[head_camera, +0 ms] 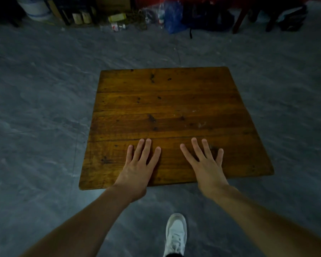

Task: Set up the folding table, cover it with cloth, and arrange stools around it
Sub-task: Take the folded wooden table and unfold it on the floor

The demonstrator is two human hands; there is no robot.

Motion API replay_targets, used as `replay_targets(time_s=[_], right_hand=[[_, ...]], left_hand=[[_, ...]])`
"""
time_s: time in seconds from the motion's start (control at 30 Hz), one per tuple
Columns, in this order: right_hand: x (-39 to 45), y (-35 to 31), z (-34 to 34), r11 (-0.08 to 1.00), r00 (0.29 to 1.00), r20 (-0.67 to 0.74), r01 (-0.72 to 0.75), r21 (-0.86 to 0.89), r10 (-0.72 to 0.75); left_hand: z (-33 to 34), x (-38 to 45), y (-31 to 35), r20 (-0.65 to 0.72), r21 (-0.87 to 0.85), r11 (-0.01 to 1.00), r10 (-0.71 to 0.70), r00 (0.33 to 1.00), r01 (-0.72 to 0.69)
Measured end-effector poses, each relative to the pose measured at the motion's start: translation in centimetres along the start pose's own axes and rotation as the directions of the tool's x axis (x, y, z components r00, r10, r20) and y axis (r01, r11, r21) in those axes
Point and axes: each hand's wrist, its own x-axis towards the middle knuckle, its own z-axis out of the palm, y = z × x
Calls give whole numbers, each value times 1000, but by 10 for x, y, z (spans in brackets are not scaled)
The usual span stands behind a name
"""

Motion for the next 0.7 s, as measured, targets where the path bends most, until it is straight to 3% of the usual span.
replay_targets(time_s=[0.27,0.57,0.7], right_hand=[[44,51,-47,999,995,92,36,-26,-34],[24,44,-2,998,994,104,18,-53,-12],[19,43,16,999,1000,20,-4,-36,5]], left_hand=[[-40,44,28,26,-89,996,-20,999,22],[2,26,38,-12,-119,993,8,1000,-9],[10,25,45,-22,-106,994,2,1000,-4]])
